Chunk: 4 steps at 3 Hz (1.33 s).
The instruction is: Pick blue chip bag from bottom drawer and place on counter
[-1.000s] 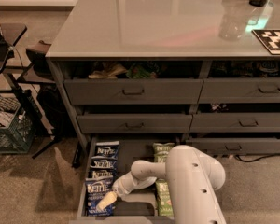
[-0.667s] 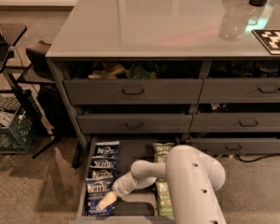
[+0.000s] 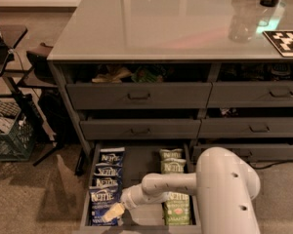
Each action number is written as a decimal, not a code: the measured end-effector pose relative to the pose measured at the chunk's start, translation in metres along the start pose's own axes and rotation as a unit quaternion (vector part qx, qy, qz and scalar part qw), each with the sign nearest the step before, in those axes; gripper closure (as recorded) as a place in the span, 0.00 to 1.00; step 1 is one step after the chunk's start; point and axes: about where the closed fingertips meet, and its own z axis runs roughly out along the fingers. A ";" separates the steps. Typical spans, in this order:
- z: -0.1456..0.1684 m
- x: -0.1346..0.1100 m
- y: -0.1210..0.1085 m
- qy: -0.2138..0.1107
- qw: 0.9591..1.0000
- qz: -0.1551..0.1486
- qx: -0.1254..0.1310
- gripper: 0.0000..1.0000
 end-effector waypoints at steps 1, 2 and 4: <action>-0.011 0.008 0.009 -0.019 1.000 0.001 0.025 0.00; -0.003 0.010 -0.006 -0.027 0.999 0.020 0.034 0.00; 0.027 0.008 -0.049 -0.035 0.996 0.075 0.038 0.00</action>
Offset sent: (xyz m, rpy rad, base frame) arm 0.0310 -0.0135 -0.0227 0.0030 -0.0231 -0.1602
